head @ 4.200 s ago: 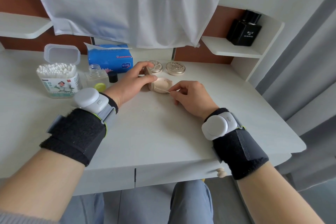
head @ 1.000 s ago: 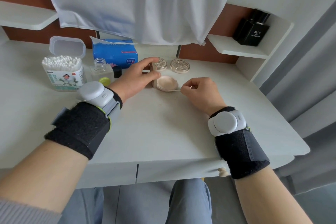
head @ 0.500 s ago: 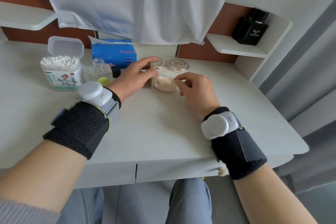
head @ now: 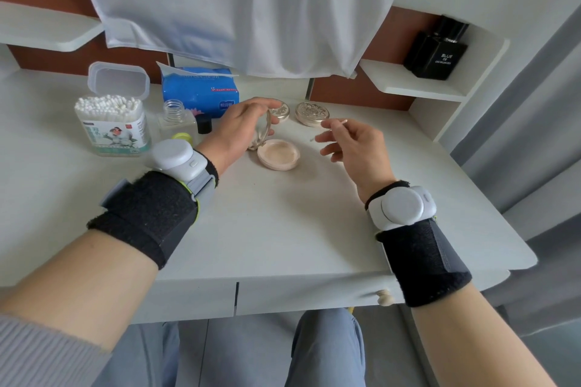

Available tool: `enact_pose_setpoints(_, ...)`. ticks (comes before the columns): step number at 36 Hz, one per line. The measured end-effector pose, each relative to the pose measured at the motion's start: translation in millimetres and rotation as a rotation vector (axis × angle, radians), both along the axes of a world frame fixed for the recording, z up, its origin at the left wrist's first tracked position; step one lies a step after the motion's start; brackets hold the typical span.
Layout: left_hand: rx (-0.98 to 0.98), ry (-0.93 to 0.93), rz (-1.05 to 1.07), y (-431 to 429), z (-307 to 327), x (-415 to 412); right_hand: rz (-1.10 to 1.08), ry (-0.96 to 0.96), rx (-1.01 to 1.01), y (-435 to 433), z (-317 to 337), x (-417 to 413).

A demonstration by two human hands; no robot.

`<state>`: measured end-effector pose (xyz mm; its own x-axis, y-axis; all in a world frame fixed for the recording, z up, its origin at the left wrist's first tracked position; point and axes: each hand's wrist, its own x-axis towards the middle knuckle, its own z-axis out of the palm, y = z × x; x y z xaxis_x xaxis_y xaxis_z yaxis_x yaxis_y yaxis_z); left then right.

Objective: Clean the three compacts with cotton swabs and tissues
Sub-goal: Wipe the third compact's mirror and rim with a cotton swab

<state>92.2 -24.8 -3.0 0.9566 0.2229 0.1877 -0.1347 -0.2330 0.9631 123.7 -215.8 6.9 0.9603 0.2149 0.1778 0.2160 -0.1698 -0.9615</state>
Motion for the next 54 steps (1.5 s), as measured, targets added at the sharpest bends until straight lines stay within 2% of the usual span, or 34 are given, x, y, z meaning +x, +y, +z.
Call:
enact_pose_setpoints(6, -0.013, -0.032, 0.019, -4, 3, 7, 0.061, 0.076, 0.068, -1, 0, 2)
enact_pose_setpoints(14, -0.004, -0.022, 0.035, -2, 0, 14, 0.222, 0.078, -0.03, 4, -2, 0)
enact_pose_setpoints(20, -0.001, -0.032, 0.04, -2, 0, 14, 0.228, -0.018, -0.092, 7, -3, -3)
enact_pose_setpoints(26, 0.015, -0.034, 0.041, -2, 0, 13, 0.229, -0.034, -0.086, 7, -3, -3)
enact_pose_setpoints(31, -0.004, -0.051, 0.04, -3, 0, 12, 0.153, -0.047, -0.142, 7, -6, 0)
enact_pose_setpoints(36, -0.017, -0.054, 0.034, -4, 0, 12, 0.076, -0.05, -0.115, 5, -5, 3)
enact_pose_setpoints(54, 0.007, -0.06, 0.043, 0, -5, 17, 0.214, 0.005, -0.103, 7, -4, -2)
